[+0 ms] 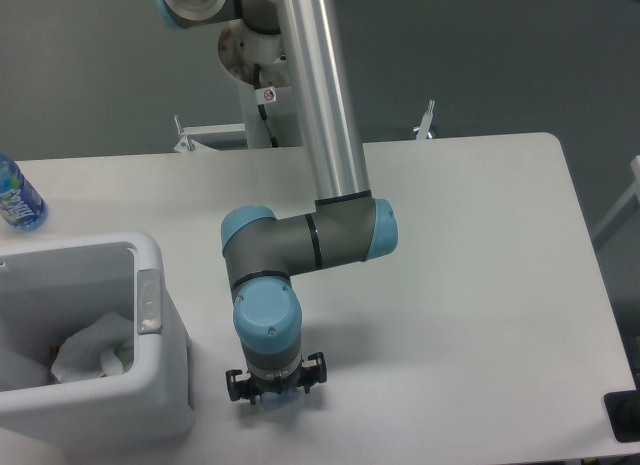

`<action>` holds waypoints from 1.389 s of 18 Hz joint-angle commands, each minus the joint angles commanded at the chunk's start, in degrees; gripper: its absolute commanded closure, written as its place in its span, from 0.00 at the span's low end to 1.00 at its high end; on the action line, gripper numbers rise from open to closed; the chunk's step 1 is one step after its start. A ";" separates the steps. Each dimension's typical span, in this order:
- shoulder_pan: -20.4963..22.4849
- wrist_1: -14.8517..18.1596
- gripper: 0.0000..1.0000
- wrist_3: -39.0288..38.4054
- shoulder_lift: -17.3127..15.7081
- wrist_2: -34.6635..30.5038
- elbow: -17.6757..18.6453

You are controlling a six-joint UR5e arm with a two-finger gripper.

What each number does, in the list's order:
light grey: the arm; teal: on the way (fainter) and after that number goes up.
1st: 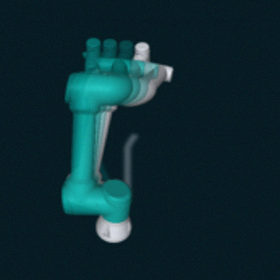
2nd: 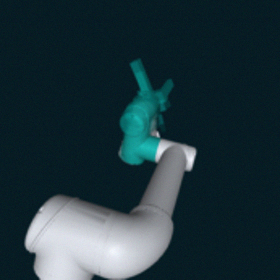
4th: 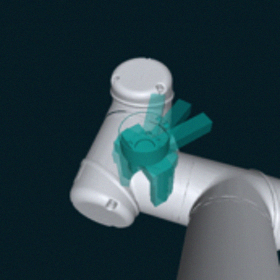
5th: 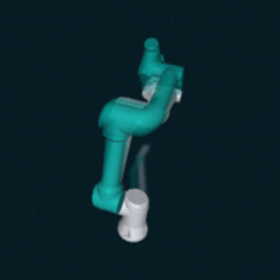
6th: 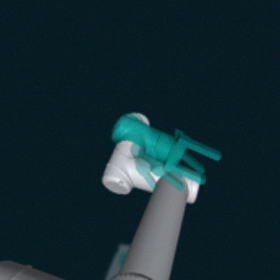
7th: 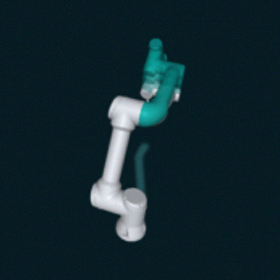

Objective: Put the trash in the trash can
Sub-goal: 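Lower further and close the gripper around the bottle's base end, then lift the bottle and carry it over the white bin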

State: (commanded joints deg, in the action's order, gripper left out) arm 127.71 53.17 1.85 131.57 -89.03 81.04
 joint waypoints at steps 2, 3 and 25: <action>0.00 0.00 0.30 0.09 -0.09 -0.09 0.00; 0.00 -0.09 0.30 0.17 -0.09 -0.26 -0.09; 0.09 0.09 0.45 0.70 -0.79 -2.02 -0.62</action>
State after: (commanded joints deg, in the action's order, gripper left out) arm 127.79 53.26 2.55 130.78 -91.05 80.42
